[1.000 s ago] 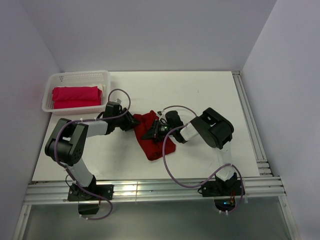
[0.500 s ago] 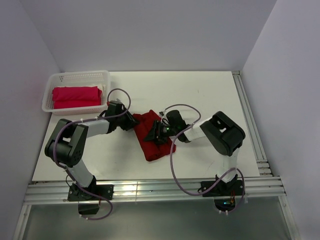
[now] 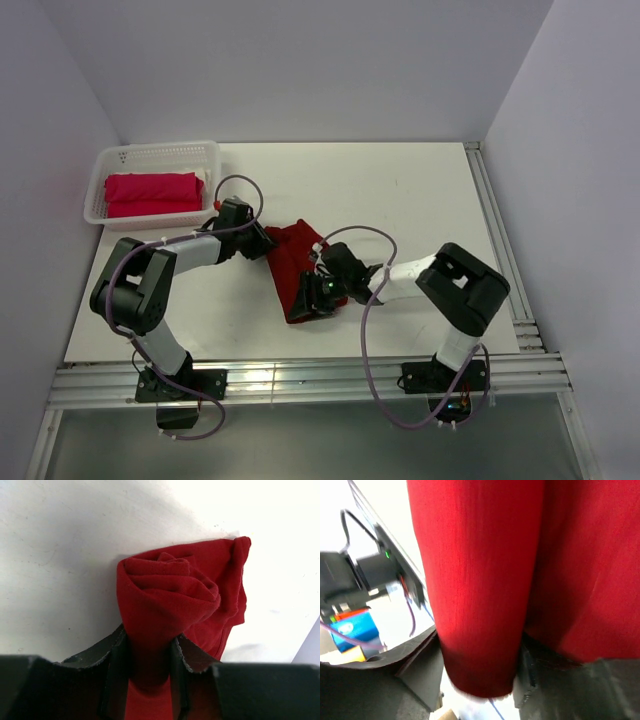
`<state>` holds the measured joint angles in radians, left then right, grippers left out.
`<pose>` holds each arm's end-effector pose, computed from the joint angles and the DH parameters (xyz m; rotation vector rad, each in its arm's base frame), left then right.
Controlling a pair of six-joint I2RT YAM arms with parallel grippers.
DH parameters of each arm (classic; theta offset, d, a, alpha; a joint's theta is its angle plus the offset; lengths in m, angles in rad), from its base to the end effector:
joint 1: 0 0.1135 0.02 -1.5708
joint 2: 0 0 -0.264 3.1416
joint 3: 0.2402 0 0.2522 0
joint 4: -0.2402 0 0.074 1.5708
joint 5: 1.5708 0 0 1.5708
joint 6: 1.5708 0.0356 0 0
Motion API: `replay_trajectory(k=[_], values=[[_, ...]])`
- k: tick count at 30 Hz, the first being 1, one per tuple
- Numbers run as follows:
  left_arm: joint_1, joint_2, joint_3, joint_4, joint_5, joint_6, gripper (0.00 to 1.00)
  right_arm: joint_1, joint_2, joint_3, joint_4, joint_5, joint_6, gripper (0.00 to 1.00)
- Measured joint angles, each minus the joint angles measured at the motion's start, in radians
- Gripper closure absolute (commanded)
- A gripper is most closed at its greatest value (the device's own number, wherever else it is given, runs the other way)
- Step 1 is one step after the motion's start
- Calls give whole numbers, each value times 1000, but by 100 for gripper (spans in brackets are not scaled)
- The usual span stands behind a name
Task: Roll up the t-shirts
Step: Roll the tshirt
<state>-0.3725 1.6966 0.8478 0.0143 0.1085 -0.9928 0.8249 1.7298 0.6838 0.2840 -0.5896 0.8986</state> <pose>0.3092 -0.1250 0.1502 -0.7247 2.4356 -0.7253 0.1968 0.2421 0.1207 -0.2504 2.7024 1.4064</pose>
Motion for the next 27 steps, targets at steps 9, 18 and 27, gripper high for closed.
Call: replay_trajectory(k=[9,18,27], values=[[3,-13,6,-6,-41,8,71,48,-240,-66,-279,91,-66,14],[5,-47,5,-67,-47,31,71,119,-269,419,-787,515,-272,13],[5,-63,5,-117,-42,34,72,260,107,866,-1002,821,-401,13]])
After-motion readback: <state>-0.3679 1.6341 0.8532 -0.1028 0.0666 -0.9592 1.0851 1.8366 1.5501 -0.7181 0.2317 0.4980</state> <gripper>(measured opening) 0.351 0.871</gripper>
